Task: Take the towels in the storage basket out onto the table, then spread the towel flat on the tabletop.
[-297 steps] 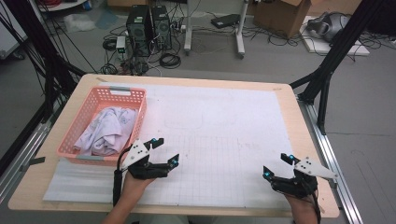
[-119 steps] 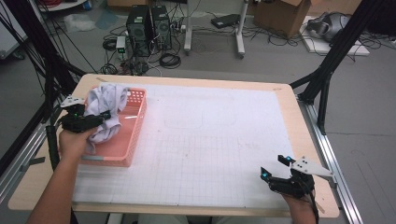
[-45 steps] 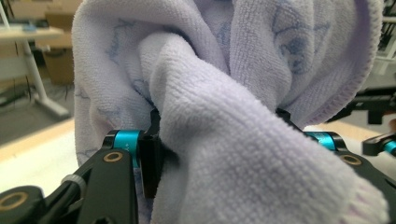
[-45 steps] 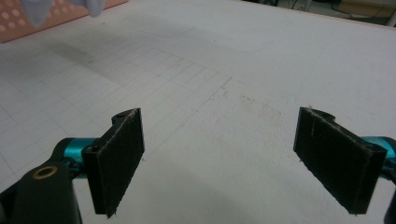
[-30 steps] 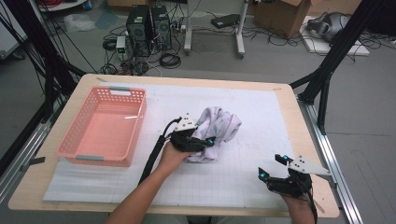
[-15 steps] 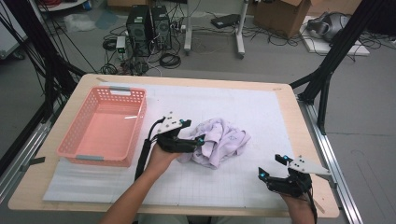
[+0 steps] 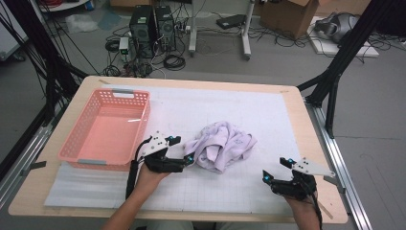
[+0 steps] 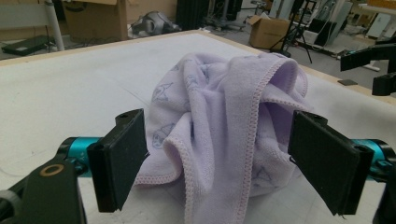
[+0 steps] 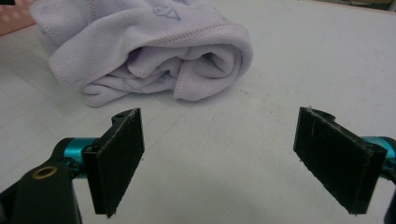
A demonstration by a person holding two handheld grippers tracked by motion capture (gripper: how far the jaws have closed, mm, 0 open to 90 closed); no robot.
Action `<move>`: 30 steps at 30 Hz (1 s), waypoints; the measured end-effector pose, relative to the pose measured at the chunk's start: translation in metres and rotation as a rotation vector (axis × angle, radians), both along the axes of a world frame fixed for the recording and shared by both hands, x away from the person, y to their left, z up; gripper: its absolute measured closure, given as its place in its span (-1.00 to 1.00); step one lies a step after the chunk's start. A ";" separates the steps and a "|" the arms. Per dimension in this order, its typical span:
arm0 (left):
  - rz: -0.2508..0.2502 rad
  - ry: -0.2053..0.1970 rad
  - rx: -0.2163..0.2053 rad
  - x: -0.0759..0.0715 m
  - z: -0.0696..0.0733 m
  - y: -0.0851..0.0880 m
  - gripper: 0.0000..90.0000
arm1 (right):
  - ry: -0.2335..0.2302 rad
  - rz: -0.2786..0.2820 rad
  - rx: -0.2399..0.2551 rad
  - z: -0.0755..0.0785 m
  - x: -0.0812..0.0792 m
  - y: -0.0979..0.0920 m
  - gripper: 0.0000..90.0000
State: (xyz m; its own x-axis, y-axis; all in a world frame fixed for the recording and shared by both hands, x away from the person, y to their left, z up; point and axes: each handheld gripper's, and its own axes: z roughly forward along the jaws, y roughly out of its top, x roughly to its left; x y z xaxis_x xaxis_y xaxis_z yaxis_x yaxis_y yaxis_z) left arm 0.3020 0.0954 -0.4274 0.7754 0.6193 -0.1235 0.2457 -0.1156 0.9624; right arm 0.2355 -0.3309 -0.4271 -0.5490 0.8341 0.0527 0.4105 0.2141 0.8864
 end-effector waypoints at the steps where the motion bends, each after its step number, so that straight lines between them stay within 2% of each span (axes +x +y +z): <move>1: -0.001 0.006 0.009 0.000 -0.001 0.000 -0.55 | 0.001 -0.005 -0.001 0.000 0.001 0.000 -0.67; 4: -0.004 0.009 0.013 -0.001 -0.003 0.001 -0.55 | 0.010 -0.009 0.000 -0.002 0.003 -0.002 -0.67; 8: -0.004 0.029 -0.027 -0.002 -0.003 0.003 -0.55 | 0.008 -0.005 -0.005 -0.002 0.003 -0.002 -0.67; 17: 0.006 0.029 -0.025 -0.001 -0.003 0.005 -0.54 | 0.014 -0.001 -0.010 -0.002 0.003 0.000 -0.67; 21: -0.009 0.032 -0.025 -0.001 -0.003 0.005 -0.39 | 0.031 -0.002 -0.017 -0.004 0.006 0.001 -0.67; 26: -0.014 0.051 -0.009 0.001 -0.006 0.003 -0.40 | 0.049 0.011 -0.005 -0.004 0.015 0.010 -0.67; 27: -0.015 0.070 0.001 0.002 -0.007 0.002 -0.40 | 0.062 0.019 -0.012 -0.004 0.017 0.015 -0.67; 30: -0.023 0.093 0.029 0.003 -0.009 0.000 -0.38 | 0.107 0.054 -0.030 -0.006 0.025 0.028 -0.67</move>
State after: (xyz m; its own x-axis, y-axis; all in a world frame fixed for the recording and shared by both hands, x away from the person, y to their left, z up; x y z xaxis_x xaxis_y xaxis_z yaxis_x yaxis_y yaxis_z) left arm 0.3049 0.0952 -0.4368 0.7752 0.6063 -0.1777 0.3308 -0.1500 0.9317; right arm 0.2601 -0.3026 -0.4332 -0.5862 0.8053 0.0888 0.4892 0.2645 0.8311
